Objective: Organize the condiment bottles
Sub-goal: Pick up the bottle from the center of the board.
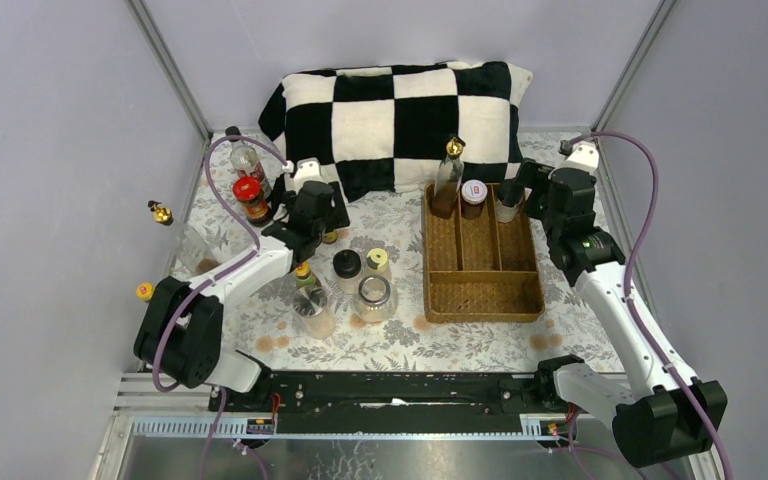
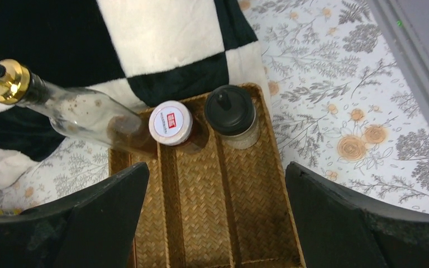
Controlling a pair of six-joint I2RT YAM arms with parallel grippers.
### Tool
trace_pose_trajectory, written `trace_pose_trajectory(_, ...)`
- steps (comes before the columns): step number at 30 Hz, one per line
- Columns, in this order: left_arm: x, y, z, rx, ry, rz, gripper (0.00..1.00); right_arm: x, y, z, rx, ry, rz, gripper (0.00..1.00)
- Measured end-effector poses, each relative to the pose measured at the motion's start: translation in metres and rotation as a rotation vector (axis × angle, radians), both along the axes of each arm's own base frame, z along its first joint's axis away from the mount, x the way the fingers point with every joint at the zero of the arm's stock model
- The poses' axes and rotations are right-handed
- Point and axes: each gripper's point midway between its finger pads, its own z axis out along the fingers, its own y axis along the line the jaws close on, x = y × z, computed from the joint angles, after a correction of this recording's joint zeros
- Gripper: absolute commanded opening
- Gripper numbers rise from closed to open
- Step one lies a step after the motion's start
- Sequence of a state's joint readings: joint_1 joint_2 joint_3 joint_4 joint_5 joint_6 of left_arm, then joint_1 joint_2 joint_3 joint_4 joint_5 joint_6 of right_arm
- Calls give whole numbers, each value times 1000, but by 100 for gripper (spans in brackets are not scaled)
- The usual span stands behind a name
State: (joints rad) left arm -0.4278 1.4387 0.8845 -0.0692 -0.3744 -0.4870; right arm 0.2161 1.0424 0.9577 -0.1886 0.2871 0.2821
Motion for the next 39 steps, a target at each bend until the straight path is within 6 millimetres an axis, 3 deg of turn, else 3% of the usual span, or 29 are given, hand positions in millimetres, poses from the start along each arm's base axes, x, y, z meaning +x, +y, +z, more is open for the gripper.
trace_pose_trajectory(7,13,2,2,30,-57,44,65,1,10,-18,18,48,48,100)
trace_pose_trajectory(14,17,7,-4,59,-62,80,28,1,18,-24,40,55,85,100)
trace_pose_trajectory(26,15,2,4,57,-72,46,29,1,23,-28,50,65,108,100)
trace_pose_trajectory(31,12,-13,43,28,-121,-32,28,-1,22,-28,48,70,105,100)
trace_pose_trajectory(35,19,-38,103,-12,-217,-113,28,-5,19,-24,43,78,97,99)
trace_pose_trajectory(39,15,-76,162,-49,-314,-216,27,-8,13,-4,32,60,68,100)
